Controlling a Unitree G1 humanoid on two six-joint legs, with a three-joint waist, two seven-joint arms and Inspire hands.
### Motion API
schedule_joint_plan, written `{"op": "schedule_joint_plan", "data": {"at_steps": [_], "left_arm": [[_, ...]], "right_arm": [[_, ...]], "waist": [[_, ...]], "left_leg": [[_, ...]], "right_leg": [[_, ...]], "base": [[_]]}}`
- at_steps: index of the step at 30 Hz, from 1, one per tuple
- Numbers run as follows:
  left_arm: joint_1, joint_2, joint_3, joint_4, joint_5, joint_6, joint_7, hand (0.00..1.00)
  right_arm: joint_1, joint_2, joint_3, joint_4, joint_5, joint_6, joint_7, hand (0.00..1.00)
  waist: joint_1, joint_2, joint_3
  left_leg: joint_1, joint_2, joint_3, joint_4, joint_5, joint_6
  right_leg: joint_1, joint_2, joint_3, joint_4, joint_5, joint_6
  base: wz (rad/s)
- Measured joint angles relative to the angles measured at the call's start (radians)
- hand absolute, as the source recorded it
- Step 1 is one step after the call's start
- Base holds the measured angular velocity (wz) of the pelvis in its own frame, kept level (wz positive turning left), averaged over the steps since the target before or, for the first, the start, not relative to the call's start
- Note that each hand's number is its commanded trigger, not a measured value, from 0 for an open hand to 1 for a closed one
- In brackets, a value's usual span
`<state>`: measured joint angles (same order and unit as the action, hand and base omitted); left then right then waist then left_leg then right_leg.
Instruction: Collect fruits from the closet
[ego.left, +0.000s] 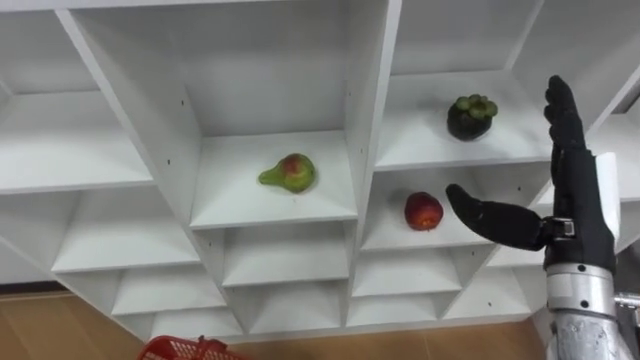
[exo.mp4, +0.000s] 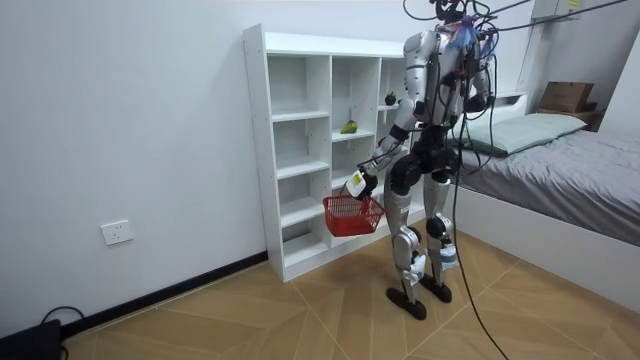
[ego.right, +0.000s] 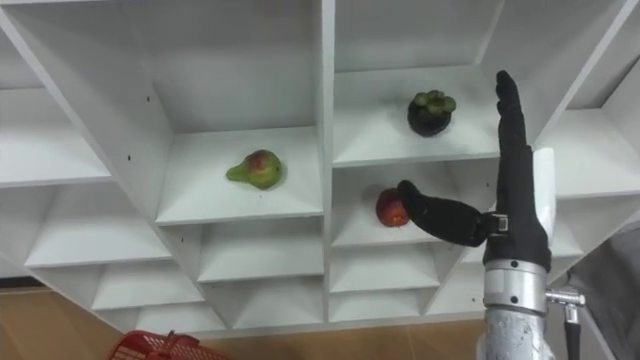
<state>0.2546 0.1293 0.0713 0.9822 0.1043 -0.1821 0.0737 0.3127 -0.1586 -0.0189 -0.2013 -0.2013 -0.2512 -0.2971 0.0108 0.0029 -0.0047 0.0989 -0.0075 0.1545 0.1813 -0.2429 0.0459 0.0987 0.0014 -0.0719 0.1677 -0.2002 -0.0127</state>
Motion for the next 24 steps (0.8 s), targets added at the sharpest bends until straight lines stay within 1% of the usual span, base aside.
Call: {"op": "schedule_joint_plan", "data": {"at_steps": [1, 3, 4, 6, 10, 12, 13, 15, 16, 18, 22, 23, 24], "left_arm": [[0.000, 0.000, 0.000, -0.001, -0.006, 0.001, 0.000, 1.00], [0.000, 0.001, 0.000, -0.002, -0.015, 0.003, 0.000, 1.00], [0.000, 0.001, 0.000, -0.002, -0.015, 0.003, 0.000, 1.00], [-0.001, 0.001, -0.001, -0.001, -0.013, 0.005, 0.000, 1.00], [-0.012, 0.008, 0.001, 0.018, -0.013, 0.011, 0.000, 1.00], [-0.012, 0.015, 0.003, 0.018, -0.013, 0.016, -0.004, 1.00], [-0.011, 0.015, 0.003, 0.018, -0.013, 0.020, -0.005, 1.00], [-0.008, 0.015, 0.003, 0.019, -0.012, 0.033, -0.014, 1.00], [-0.007, 0.015, 0.003, 0.019, -0.012, 0.036, -0.017, 1.00], [-0.007, 0.015, 0.004, 0.014, -0.012, 0.053, -0.025, 1.00], [-0.006, 0.015, 0.004, -0.019, -0.012, 0.068, -0.040, 1.00], [-0.003, 0.015, 0.004, -0.032, -0.011, 0.068, -0.043, 1.00], [-0.003, 0.015, 0.004, -0.039, -0.002, 0.068, -0.045, 1.00]], "right_arm": [[-0.001, -0.001, 0.000, 0.000, 0.000, 0.000, -0.001, 0.00], [-0.009, -0.004, 0.002, 0.000, 0.005, 0.002, -0.006, 0.00], [-0.013, -0.005, 0.005, 0.000, 0.013, 0.003, -0.006, 0.00], [-0.039, -0.009, 0.013, 0.001, 0.048, 0.006, -0.005, 0.00], [-0.105, -0.019, 0.010, 0.004, 0.049, 0.006, 0.019, 0.00], [-0.145, -0.047, 0.004, 0.057, 0.053, 0.006, 0.024, 0.00], [-0.155, -0.054, 0.001, 0.074, 0.062, 0.006, 0.028, 0.00], [-0.181, -0.076, -0.006, 0.117, 0.094, 0.021, 0.030, 0.00], [-0.182, -0.078, -0.007, 0.117, 0.100, 0.027, 0.030, 0.00], [-0.197, -0.081, -0.008, 0.117, 0.124, 0.036, 0.031, 0.00], [-0.225, -0.086, -0.009, 0.119, 0.142, 0.036, 0.032, 0.00], [-0.232, -0.091, -0.009, 0.119, 0.160, 0.036, 0.038, 0.00], [-0.240, -0.105, -0.011, 0.124, 0.186, 0.036, 0.048, 0.00]], "waist": [[0.001, -0.002, 0.0009], [0.003, -0.010, 0.0056], [0.003, -0.012, 0.0062], [0.005, -0.020, 0.0067], [-0.005, -0.030, 0.0062], [-0.001, -0.042, 0.0059], [0.000, -0.044, 0.0062], [0.001, -0.051, 0.0073], [0.001, -0.053, 0.0070], [0.008, -0.053, 0.0073], [0.011, -0.052, 0.0075], [0.013, -0.052, 0.0075], [0.014, -0.051, 0.0075]], "left_leg": [[-0.001, 0.000, -0.001, 0.000, 0.000, 0.000], [-0.002, 0.000, -0.002, 0.000, 0.002, 0.000], [-0.002, 0.000, -0.002, 0.000, 0.002, 0.000], [-0.004, 0.000, -0.003, 0.002, 0.002, -0.001], [-0.017, 0.000, -0.018, 0.014, 0.002, 0.000], [-0.016, 0.000, -0.019, 0.016, 0.002, 0.000], [-0.016, 0.000, -0.020, 0.017, 0.003, 0.000], [-0.017, -0.001, -0.026, 0.019, 0.003, 0.001], [-0.017, -0.002, -0.028, 0.019, 0.003, 0.001], [-0.020, -0.002, -0.028, 0.017, 0.004, 0.001], [-0.020, -0.002, -0.029, 0.013, 0.004, 0.000], [-0.019, -0.002, -0.030, 0.013, 0.004, 0.000], [-0.019, -0.004, -0.033, 0.014, 0.004, 0.000]], "right_leg": [[0.002, 0.000, -0.001, 0.000, 0.000, 0.000], [0.006, -0.001, -0.008, 0.000, 0.000, 0.000], [0.006, -0.001, -0.010, 0.000, 0.000, 0.000], [0.008, -0.001, -0.012, 0.001, 0.001, -0.001], [0.007, -0.002, -0.021, 0.001, 0.003, -0.001], [0.010, -0.002, -0.021, 0.001, 0.004, -0.002], [0.010, -0.002, -0.021, 0.001, 0.004, -0.002], [0.011, -0.003, -0.026, 0.001, 0.004, -0.001], [0.010, -0.004, -0.029, 0.001, 0.004, -0.001], [0.008, -0.004, -0.029, 0.001, 0.004, -0.001], [0.008, -0.003, -0.030, 0.001, 0.004, -0.001], [0.008, -0.003, -0.031, 0.000, 0.004, -0.001], [0.007, -0.004, -0.034, 0.000, 0.004, -0.001]], "base": [[0.00], [0.04], [0.00], [0.00], [0.10], [0.02], [0.04], [0.06], [0.06], [0.00], [0.00], [0.04], [0.06]]}}
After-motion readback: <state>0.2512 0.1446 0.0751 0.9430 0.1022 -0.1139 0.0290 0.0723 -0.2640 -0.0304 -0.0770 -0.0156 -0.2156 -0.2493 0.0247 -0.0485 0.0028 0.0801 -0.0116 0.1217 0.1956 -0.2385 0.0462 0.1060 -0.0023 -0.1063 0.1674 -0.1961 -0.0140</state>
